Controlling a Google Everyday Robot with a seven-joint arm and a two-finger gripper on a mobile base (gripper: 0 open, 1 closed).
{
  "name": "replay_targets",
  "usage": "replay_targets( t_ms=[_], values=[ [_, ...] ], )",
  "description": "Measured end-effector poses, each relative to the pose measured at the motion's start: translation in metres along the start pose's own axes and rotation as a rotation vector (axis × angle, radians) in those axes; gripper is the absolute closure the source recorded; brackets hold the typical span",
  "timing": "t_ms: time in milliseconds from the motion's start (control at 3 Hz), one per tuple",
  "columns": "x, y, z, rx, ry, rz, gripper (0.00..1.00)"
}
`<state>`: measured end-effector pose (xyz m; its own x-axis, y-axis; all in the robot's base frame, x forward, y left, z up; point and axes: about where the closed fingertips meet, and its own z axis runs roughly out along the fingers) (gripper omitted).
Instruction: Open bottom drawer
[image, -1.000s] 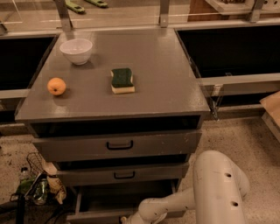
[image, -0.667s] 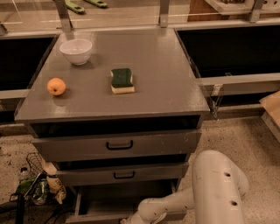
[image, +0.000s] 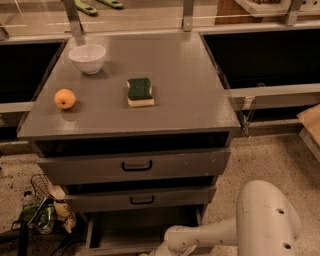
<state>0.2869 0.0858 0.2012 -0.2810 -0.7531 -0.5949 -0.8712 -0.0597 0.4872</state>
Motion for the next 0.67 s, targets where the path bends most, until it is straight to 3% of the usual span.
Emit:
replay_targets(
  t_ms=[333,667],
  values=[
    [0.0027,0.0212,-0.0095,-0.081,-0.04,-0.045,0.0],
    [0.0058,0.0291,-0.0075,-0.107,-0.029,-0.057,0.0]
  ],
)
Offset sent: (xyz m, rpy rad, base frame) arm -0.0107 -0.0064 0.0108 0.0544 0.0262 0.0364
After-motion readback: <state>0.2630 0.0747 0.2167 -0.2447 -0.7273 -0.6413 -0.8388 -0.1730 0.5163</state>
